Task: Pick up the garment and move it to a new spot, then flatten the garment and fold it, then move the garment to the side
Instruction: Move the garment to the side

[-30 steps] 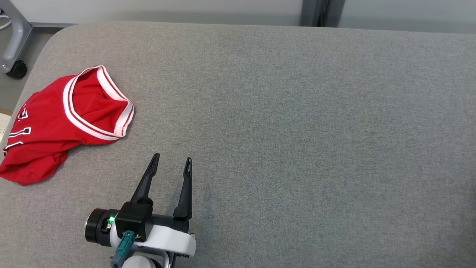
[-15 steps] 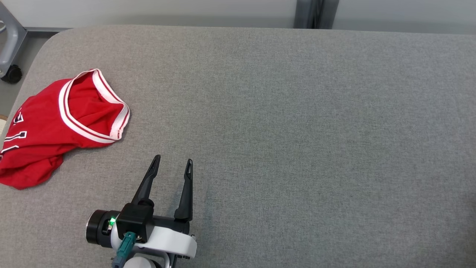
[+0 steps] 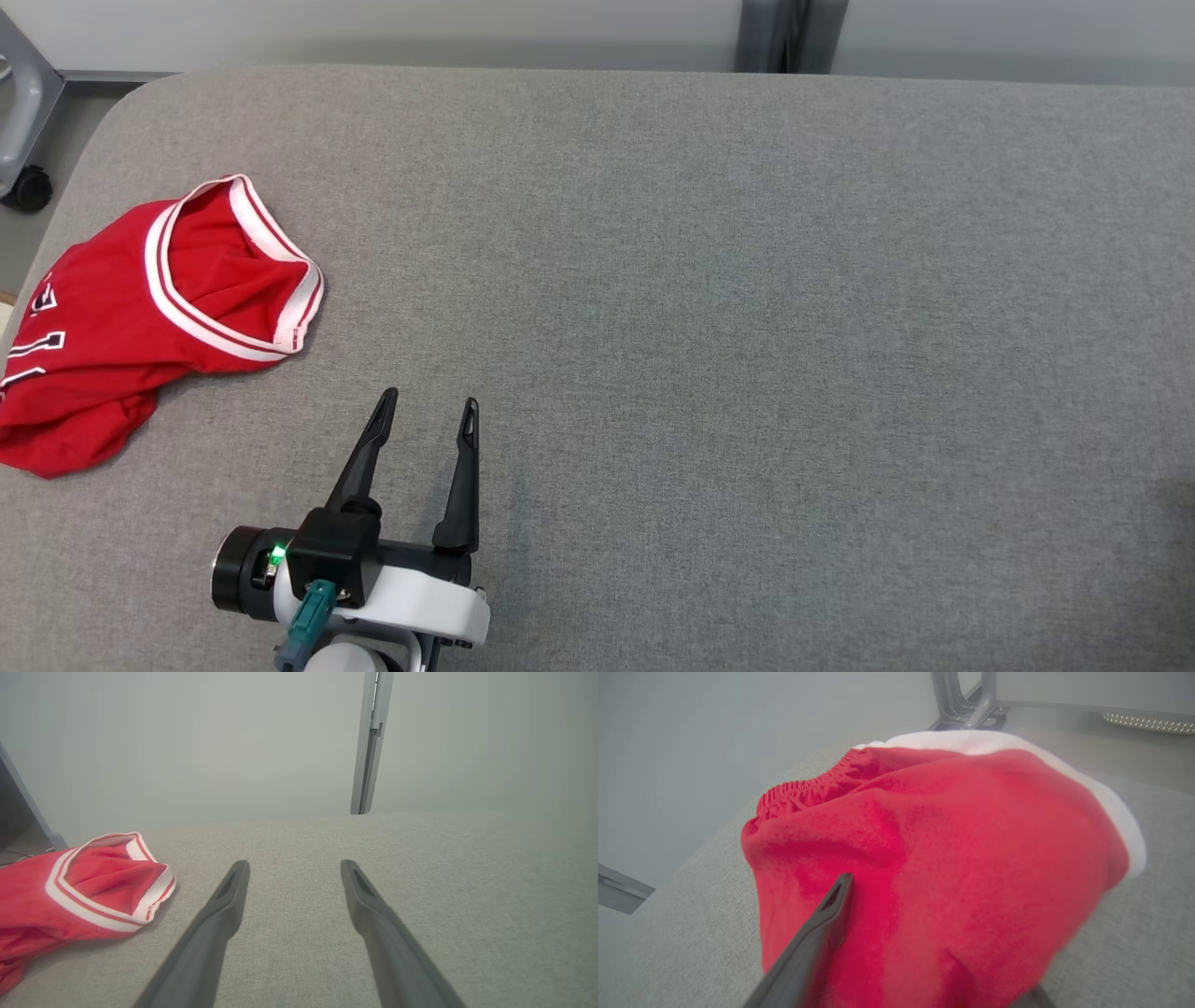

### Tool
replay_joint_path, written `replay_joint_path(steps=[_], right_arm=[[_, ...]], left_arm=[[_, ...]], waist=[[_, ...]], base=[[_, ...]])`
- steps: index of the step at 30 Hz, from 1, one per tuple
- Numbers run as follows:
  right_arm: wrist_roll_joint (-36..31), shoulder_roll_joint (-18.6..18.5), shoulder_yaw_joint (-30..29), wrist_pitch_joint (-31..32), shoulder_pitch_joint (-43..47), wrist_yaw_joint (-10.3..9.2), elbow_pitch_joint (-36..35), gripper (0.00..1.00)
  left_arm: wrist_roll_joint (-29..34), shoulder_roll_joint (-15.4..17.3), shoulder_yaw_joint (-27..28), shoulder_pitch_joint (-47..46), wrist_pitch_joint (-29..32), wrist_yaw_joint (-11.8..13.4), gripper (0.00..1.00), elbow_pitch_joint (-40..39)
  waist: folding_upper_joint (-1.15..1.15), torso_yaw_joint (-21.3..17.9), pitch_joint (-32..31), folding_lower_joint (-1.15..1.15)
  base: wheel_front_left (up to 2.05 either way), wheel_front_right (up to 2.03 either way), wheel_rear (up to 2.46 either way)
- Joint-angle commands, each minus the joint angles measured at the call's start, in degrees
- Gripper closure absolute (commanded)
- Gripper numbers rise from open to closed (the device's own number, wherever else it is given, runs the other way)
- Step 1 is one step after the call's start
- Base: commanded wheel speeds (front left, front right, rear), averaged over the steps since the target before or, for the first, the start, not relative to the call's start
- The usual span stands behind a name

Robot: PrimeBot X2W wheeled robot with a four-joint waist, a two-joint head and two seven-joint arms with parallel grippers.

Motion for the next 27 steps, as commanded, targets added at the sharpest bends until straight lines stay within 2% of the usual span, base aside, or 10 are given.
replay_joint_path(steps=[1, 13, 20, 27], right_arm=[[-0.6, 0.0, -0.3, -0.1, -0.4, 0.01, 0.2, 0.00], [-6.9, 2.9, -3.7, -0.1, 0.9, 0.01, -3.4, 0.00], [-13.5, 5.0, -7.2, 1.2, 3.2, 0.01, -2.4, 0.00], [-15.2, 6.6, -8.0, 1.5, 2.4, 0.01, -2.5, 0.00]], left_arm=[[0.0, 0.2, 0.3, -0.2, -0.2, -0.2, 0.00, 0.1], [-0.2, 0.2, 1.3, 0.9, -0.2, -0.1, 0.00, 0.6], [-0.4, 0.2, 2.7, 2.7, -0.2, 0.4, 0.00, 0.5], [-0.6, 0.2, 3.3, 3.5, -0.2, 0.3, 0.00, 0.3]], waist=[[0.00, 0.0, -0.2, 0.00], [0.00, -1.1, -4.9, 0.00], [0.00, -3.0, -8.3, 0.00], [0.00, -4.4, -9.9, 0.00]], base=[[0.00, 0.00, 0.00], [0.00, 0.00, 0.00], [0.00, 0.00, 0.00], [0.00, 0.00, 0.00]])
